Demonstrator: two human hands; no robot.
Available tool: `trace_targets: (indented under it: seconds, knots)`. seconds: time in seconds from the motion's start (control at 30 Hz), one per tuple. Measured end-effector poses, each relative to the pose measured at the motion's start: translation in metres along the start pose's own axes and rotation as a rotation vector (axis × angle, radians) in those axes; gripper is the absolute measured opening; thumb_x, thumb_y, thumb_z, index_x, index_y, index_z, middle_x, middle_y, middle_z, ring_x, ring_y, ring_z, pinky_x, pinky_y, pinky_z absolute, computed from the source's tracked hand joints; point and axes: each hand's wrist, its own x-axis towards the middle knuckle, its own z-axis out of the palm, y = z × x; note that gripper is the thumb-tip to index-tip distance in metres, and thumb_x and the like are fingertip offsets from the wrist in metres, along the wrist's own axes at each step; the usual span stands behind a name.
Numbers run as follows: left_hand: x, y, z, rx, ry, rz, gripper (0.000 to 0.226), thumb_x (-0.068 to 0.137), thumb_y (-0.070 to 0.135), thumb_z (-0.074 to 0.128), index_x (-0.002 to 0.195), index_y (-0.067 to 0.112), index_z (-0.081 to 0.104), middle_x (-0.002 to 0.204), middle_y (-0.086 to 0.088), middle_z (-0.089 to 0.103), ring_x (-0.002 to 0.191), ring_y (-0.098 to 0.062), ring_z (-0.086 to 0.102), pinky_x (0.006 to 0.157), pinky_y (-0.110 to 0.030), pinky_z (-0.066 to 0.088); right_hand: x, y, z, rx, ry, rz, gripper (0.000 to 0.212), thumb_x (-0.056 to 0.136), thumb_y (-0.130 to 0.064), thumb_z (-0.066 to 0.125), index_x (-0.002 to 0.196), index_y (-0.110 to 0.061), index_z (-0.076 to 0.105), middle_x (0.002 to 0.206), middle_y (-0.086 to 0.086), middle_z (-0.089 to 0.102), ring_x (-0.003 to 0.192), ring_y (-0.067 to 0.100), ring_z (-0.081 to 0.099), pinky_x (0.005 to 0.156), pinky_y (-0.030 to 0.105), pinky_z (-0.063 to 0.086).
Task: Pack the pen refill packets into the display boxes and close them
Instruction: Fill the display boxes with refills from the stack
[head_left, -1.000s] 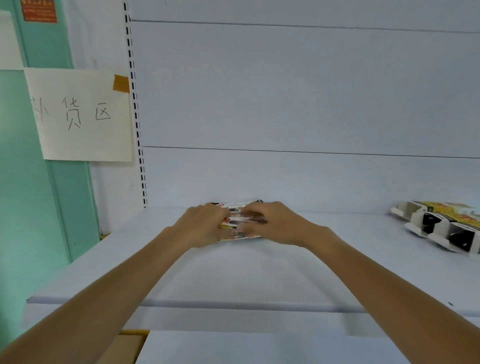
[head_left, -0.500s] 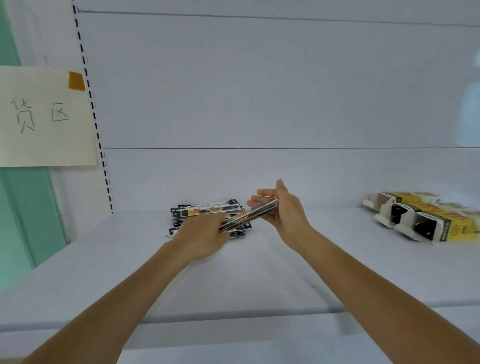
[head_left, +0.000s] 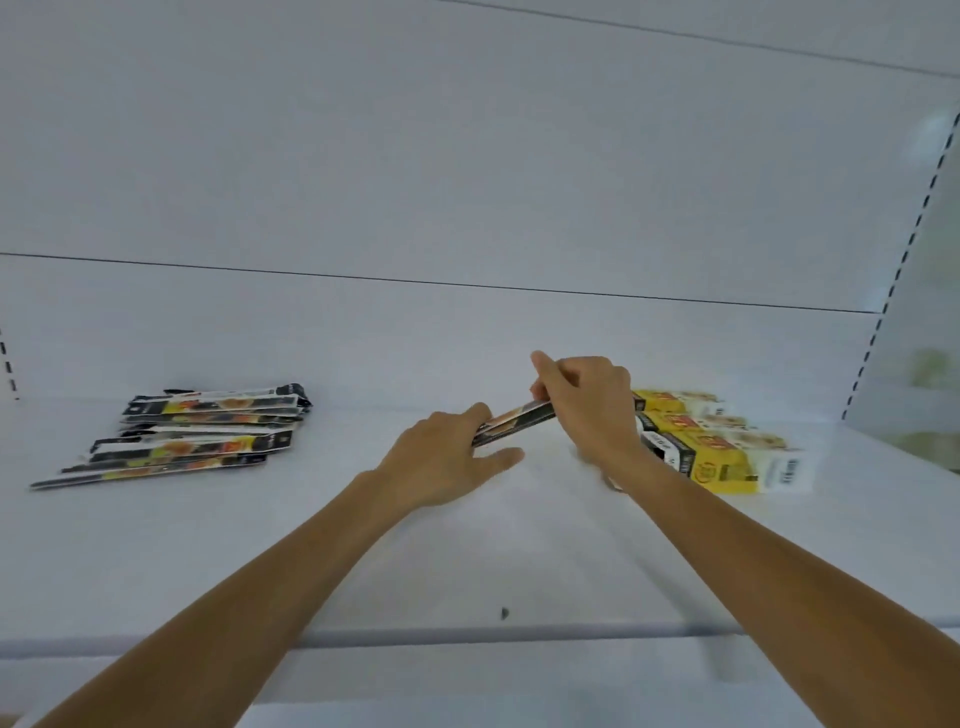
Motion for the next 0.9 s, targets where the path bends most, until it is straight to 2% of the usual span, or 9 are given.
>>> trace_targets:
  seconds: [0.1, 0.2, 0.37, 0.4, 0.47, 0.53, 0.6, 0.73, 0.9]
  knots:
    - [0.016, 0.039, 0.022, 0.044, 0.043, -0.045, 0.052, 0.088, 0.065, 0.028, 0.090, 0.018, 0.050, 0.067, 0.005, 0.050, 0.065, -0.017, 0.049, 0.054, -0.027, 0.031, 0.013, 0.043, -0.048, -0.142, -0.006, 0.003, 0.052, 0.095, -0.044, 0.041, 0.064, -0.013, 0.069, 0.065, -0.003, 0.067, 0.064, 0.016, 0.061, 0.067, 0.028, 0.045]
    - [0.026, 0.051, 0.029, 0.184, 0.095, -0.097, 0.049, 0.089, 0.064, 0.028, 0.083, 0.019, 0.046, 0.065, 0.007, 0.046, 0.070, -0.021, 0.049, 0.054, -0.027, 0.028, 0.024, 0.094, -0.093, -0.251, 0.027, 0.038, 0.055, 0.097, -0.045, 0.033, 0.071, -0.010, 0.068, 0.075, 0.002, 0.068, 0.071, 0.023, 0.061, 0.073, 0.032, 0.044]
    - [0.030, 0.062, 0.042, 0.241, 0.046, -0.188, 0.044, 0.088, 0.065, 0.031, 0.075, 0.023, 0.037, 0.067, 0.009, 0.045, 0.071, -0.021, 0.048, 0.057, -0.029, 0.029, 0.031, 0.189, -0.152, -0.482, -0.007, 0.109, 0.048, 0.095, -0.037, 0.035, 0.070, -0.003, 0.056, 0.071, 0.009, 0.059, 0.068, 0.029, 0.054, 0.057, 0.032, 0.037]
    - [0.031, 0.068, 0.046, 0.229, 0.029, -0.191, 0.045, 0.087, 0.066, 0.032, 0.077, 0.023, 0.039, 0.068, 0.010, 0.045, 0.071, -0.021, 0.047, 0.058, -0.029, 0.030, 0.029, 0.202, -0.156, -0.470, -0.050, 0.097, 0.044, 0.095, -0.037, 0.036, 0.070, -0.005, 0.054, 0.071, 0.006, 0.056, 0.070, 0.027, 0.053, 0.057, 0.033, 0.036]
    - [0.033, 0.078, 0.052, 0.246, -0.006, -0.158, 0.047, 0.086, 0.067, 0.034, 0.082, 0.021, 0.041, 0.069, 0.009, 0.046, 0.073, -0.021, 0.048, 0.059, -0.029, 0.031, 0.023, 0.220, -0.159, -0.427, -0.139, 0.041, 0.034, 0.096, -0.034, 0.038, 0.082, -0.010, 0.057, 0.082, 0.002, 0.053, 0.080, 0.022, 0.050, 0.066, 0.034, 0.038]
    - [0.035, 0.085, 0.054, 0.284, -0.010, -0.128, 0.047, 0.088, 0.066, 0.032, 0.082, 0.020, 0.040, 0.067, 0.009, 0.044, 0.073, -0.022, 0.048, 0.060, -0.029, 0.032, 0.018, 0.228, -0.156, -0.444, -0.166, -0.058, 0.027, 0.097, -0.028, 0.036, 0.092, -0.011, 0.056, 0.093, 0.003, 0.055, 0.090, 0.019, 0.047, 0.074, 0.033, 0.038]
    - [0.036, 0.084, 0.053, 0.319, 0.007, -0.151, 0.049, 0.087, 0.068, 0.030, 0.080, 0.020, 0.040, 0.066, 0.009, 0.044, 0.072, -0.022, 0.048, 0.062, -0.030, 0.032, 0.015, 0.229, -0.153, -0.422, -0.148, -0.081, 0.024, 0.098, -0.019, 0.035, 0.093, -0.007, 0.055, 0.096, 0.005, 0.056, 0.095, 0.021, 0.046, 0.075, 0.033, 0.036]
    - [0.035, 0.074, 0.053, 0.308, 0.028, -0.258, 0.053, 0.083, 0.072, 0.027, 0.067, 0.023, 0.036, 0.065, 0.006, 0.047, 0.069, -0.021, 0.048, 0.061, -0.030, 0.030, 0.015, 0.224, -0.152, -0.372, -0.135, -0.048, 0.023, 0.097, -0.013, 0.035, 0.097, -0.001, 0.055, 0.095, 0.006, 0.051, 0.088, 0.025, 0.048, 0.071, 0.032, 0.037]
    - [0.043, 0.082, 0.059, 0.300, -0.011, -0.202, 0.054, 0.085, 0.069, 0.032, 0.065, 0.019, 0.034, 0.061, 0.005, 0.044, 0.061, -0.017, 0.043, 0.056, -0.027, 0.030, 0.019, 0.226, -0.150, -0.346, -0.116, -0.027, 0.021, 0.096, -0.013, 0.035, 0.093, -0.003, 0.053, 0.092, 0.009, 0.052, 0.084, 0.027, 0.051, 0.068, 0.034, 0.037]
